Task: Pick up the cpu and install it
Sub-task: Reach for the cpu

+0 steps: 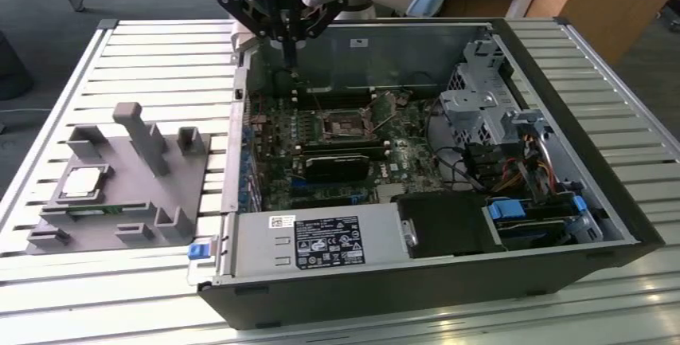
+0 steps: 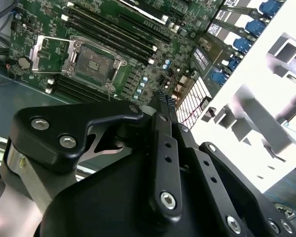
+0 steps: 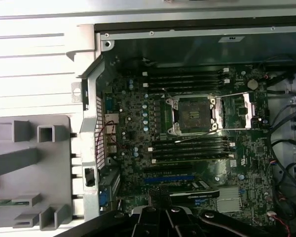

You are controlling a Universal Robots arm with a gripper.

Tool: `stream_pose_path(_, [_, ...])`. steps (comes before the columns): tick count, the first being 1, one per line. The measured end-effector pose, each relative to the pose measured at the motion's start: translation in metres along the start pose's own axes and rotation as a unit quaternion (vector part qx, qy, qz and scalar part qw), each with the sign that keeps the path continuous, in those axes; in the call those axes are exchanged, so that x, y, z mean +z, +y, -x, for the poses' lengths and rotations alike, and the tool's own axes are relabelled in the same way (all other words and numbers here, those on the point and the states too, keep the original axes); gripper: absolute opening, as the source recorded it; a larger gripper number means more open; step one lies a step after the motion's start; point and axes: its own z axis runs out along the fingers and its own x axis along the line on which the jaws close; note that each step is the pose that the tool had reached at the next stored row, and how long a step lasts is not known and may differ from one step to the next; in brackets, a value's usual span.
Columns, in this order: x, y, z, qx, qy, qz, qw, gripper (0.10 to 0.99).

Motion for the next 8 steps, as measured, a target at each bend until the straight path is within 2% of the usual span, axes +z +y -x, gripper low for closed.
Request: stream_pose_path(8, [-0.0001, -0.0003, -0.0030, 0.000, 0.0000, 0.0000, 1.0000, 0.106])
